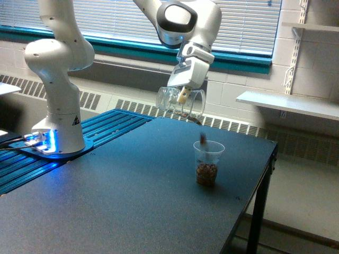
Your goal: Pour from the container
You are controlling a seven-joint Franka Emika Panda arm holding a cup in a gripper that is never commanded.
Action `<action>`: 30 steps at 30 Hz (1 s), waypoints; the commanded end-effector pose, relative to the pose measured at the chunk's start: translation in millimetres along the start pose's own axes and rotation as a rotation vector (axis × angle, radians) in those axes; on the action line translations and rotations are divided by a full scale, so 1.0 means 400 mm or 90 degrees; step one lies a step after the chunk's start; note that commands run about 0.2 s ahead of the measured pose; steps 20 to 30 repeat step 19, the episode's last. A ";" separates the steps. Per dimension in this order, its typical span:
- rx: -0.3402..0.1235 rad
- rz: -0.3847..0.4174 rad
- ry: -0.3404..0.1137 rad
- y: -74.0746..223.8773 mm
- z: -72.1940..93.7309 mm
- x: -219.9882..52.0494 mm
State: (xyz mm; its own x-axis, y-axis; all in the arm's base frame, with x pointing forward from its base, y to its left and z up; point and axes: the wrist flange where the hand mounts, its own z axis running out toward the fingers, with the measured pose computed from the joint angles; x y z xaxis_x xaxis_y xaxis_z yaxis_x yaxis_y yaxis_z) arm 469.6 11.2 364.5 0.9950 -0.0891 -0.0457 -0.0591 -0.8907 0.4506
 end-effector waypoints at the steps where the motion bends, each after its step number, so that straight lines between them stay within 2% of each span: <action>1: -0.004 -0.023 -0.006 -0.004 -0.016 0.005; 17: 0.019 -0.016 -0.002 0.002 -0.009 0.003; 30: 0.020 -0.016 -0.002 0.003 -0.008 0.002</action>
